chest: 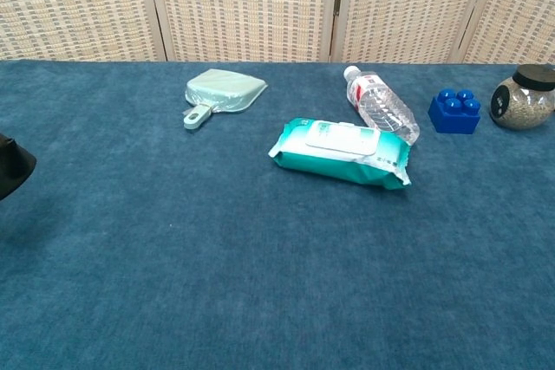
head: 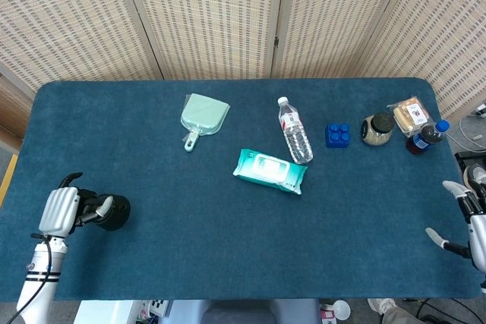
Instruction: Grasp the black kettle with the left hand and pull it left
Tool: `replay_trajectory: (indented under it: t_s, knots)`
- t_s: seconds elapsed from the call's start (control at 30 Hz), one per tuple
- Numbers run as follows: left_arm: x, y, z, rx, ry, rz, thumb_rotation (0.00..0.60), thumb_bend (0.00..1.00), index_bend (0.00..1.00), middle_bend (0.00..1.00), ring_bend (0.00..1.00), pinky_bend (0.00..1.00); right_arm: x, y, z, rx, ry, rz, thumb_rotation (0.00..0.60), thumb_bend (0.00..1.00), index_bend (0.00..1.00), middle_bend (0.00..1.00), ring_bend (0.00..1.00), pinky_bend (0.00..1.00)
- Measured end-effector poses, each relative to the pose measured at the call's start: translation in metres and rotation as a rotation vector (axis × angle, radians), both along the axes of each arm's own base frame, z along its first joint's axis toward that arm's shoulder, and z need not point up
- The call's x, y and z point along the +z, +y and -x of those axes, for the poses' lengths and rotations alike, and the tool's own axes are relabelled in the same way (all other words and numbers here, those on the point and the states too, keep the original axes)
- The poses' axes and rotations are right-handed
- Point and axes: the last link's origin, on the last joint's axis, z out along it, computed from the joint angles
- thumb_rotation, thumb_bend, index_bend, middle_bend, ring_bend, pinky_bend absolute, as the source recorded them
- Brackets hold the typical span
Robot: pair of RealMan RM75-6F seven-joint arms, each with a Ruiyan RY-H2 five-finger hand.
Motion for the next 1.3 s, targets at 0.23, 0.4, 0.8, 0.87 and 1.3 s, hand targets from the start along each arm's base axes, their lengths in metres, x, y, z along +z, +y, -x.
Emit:
replay_trajectory:
  t_s: [0.23,0.4,0.8,0.87,1.3]
  knots:
    - [0.0000,0.0004,0.0005,0.002,0.014,-0.020,0.288,0.37,1.00,1.00,0.92,0.22,0.0003,0.0007,0.0007,-0.002,0.001,-0.001,0.600,0.12,0.18,0.22,0.09,0.08]
    - [-0.0004,0.0006,0.0012,-0.007,0.038,-0.019,0.336,0.38,1.00,1.00,0.92,0.22,0.0008,0.0015,0.0019,-0.007,0.002,0.001,0.600,0.12,0.18,0.22,0.09,0.08]
    - [-0.0026,-0.0001,0.0021,-0.031,0.081,0.003,0.507,0.40,1.00,1.00,0.91,0.22,0.0011,0.0036,0.0032,-0.015,0.001,0.003,0.600,0.12,0.18,0.22,0.09,0.08]
    - [-0.0030,-0.0003,0.0025,-0.035,0.089,0.005,0.529,0.40,1.00,1.00,0.90,0.22,0.0012,0.0033,0.0034,-0.017,0.000,0.003,0.600,0.12,0.18,0.22,0.09,0.08]
    - [-0.0048,-0.0008,0.0014,-0.049,0.095,0.019,0.560,0.40,1.00,1.00,0.90,0.26,0.0006,-0.0007,0.0029,-0.013,0.002,-0.008,0.600,0.12,0.18,0.22,0.09,0.08]
